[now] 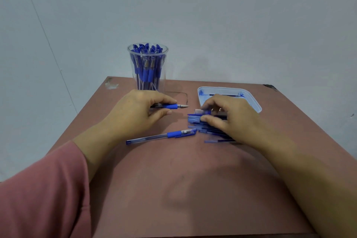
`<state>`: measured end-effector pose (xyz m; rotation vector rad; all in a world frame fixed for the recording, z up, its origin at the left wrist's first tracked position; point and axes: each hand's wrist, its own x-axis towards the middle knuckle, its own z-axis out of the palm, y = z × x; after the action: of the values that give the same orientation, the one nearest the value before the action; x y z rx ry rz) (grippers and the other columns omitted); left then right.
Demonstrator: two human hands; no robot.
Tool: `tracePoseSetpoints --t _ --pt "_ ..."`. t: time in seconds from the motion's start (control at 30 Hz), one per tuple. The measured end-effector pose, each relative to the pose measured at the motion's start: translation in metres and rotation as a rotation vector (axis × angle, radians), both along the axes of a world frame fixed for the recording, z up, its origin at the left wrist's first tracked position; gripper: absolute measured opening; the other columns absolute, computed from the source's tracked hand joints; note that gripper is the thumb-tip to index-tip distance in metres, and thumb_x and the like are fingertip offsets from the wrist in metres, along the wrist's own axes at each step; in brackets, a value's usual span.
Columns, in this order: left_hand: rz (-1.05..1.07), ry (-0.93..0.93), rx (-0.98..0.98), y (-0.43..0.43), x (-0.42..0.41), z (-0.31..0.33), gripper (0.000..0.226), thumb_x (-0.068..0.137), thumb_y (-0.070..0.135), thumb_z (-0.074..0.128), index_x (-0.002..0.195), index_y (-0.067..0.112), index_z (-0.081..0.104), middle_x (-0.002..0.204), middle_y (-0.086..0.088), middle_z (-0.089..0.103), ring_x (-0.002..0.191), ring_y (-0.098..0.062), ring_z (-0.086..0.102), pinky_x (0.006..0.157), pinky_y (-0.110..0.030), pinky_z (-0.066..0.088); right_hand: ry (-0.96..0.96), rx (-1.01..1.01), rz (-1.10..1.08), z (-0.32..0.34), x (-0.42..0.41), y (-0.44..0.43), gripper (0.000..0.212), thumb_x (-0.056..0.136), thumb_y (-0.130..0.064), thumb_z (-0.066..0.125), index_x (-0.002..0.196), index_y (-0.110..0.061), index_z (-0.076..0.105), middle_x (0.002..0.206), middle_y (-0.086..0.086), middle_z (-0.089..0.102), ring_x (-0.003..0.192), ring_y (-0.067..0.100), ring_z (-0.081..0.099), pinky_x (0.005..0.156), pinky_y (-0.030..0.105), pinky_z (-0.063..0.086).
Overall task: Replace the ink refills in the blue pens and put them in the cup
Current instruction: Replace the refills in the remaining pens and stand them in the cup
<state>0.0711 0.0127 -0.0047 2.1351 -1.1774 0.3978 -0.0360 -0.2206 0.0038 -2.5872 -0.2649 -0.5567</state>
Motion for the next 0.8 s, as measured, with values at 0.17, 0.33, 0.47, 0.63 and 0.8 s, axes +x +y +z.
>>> tracePoseSetpoints --t 0.17,0.33,0.47,0.63,0.8 --pt "-0.042 0.027 0.002 -0.004 -0.005 0.000 0.027 0.084 0.025 0.072 0.109 0.033 0.071 0.092 0.028 0.065 0.085 0.003 0.064 0.077 -0.025 0.055 -0.128 0.014 0.021 -0.005 0.005 0.002 0.020 0.083 -0.019 0.074 0.093 -0.032 0.064 0.086 -0.027 0.058 0.085 0.000 0.058 0.077 0.014 0.044" --pt "-0.068 0.018 0.013 -0.007 -0.011 -0.002 0.028 0.085 0.023 0.072 0.112 0.032 0.070 0.095 0.021 0.069 0.086 0.002 0.064 0.077 -0.025 0.055 -0.165 0.053 0.081 -0.009 0.008 0.008 0.016 0.080 -0.018 0.077 0.095 -0.019 0.071 0.087 -0.022 0.063 0.083 0.000 0.061 0.076 0.013 0.046" --pt "-0.062 0.036 -0.007 -0.009 -0.012 -0.004 0.026 0.086 0.021 0.071 0.111 0.028 0.072 0.094 0.021 0.069 0.085 0.003 0.063 0.076 -0.021 0.052 -0.196 0.135 0.086 -0.012 0.009 0.012 0.017 0.080 -0.015 0.077 0.097 -0.016 0.074 0.088 -0.009 0.071 0.084 0.002 0.064 0.077 0.013 0.048" --pt "-0.065 0.034 -0.025 -0.009 -0.015 -0.003 0.024 0.085 0.020 0.072 0.109 0.026 0.073 0.091 0.022 0.068 0.082 0.001 0.064 0.073 -0.021 0.052 -0.246 0.130 0.109 -0.014 0.008 0.015 0.016 0.082 -0.013 0.075 0.097 -0.012 0.075 0.089 -0.005 0.072 0.083 0.004 0.066 0.076 0.018 0.051" --pt "-0.067 0.071 -0.015 -0.010 -0.018 -0.002 0.023 0.086 0.021 0.070 0.109 0.025 0.073 0.089 0.023 0.067 0.082 0.002 0.062 0.072 -0.013 0.047 -0.215 0.116 0.112 -0.013 0.007 0.015 0.014 0.083 -0.014 0.074 0.098 -0.014 0.073 0.088 -0.006 0.071 0.082 0.007 0.065 0.075 0.022 0.051"
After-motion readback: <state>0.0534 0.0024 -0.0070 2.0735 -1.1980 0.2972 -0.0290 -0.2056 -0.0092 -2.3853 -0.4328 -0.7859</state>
